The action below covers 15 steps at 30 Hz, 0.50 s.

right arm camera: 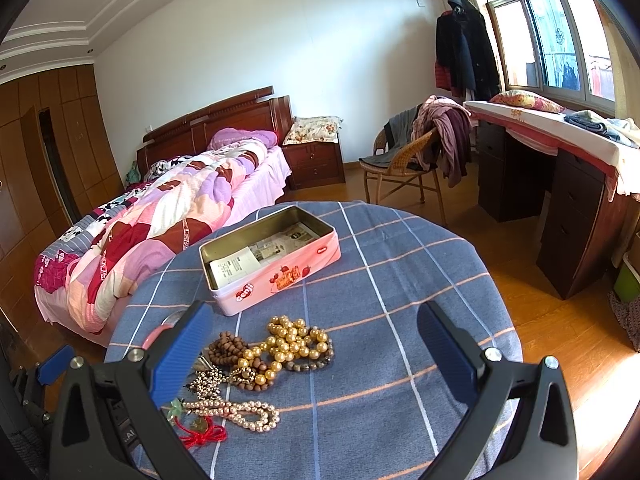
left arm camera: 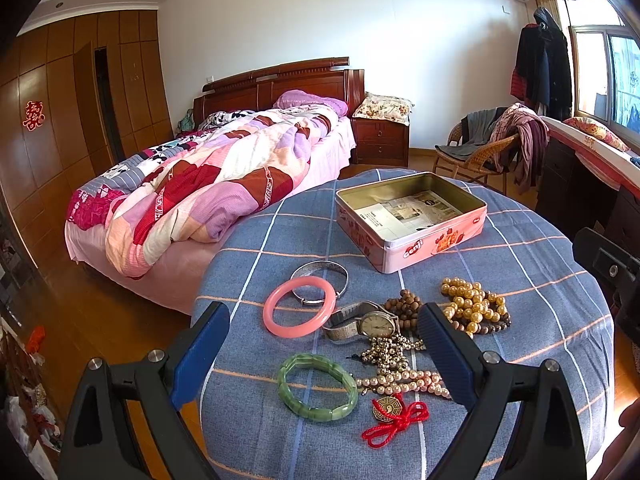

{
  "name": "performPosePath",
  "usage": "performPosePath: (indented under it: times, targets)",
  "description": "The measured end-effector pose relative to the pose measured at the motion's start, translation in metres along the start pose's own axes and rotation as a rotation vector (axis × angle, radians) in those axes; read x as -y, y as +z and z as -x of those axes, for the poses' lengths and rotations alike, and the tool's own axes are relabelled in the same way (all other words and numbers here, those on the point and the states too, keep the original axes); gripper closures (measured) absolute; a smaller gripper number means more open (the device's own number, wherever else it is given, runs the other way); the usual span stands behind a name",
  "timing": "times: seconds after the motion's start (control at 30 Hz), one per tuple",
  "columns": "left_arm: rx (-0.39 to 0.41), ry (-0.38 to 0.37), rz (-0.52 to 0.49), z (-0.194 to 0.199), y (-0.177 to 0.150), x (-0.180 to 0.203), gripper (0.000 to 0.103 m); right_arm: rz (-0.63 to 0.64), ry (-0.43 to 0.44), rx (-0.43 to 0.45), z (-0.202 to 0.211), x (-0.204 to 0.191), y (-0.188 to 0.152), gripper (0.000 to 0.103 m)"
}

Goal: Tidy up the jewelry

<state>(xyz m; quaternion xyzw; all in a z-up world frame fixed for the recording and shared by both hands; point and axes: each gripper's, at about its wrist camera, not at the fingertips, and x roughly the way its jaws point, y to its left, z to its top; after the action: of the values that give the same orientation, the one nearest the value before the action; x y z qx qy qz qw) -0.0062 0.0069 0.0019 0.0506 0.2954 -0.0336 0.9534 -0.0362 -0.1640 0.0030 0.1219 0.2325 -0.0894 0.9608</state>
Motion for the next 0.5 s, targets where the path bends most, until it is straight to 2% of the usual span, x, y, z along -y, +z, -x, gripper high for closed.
performPosePath:
  times: [0.5]
  targets:
    - [-0.018, -0.009, 0.003, -0.013, -0.003, -0.003, 0.008, 0.016, -0.018, -0.026, -0.012, 0.0, -0.005, 0.0]
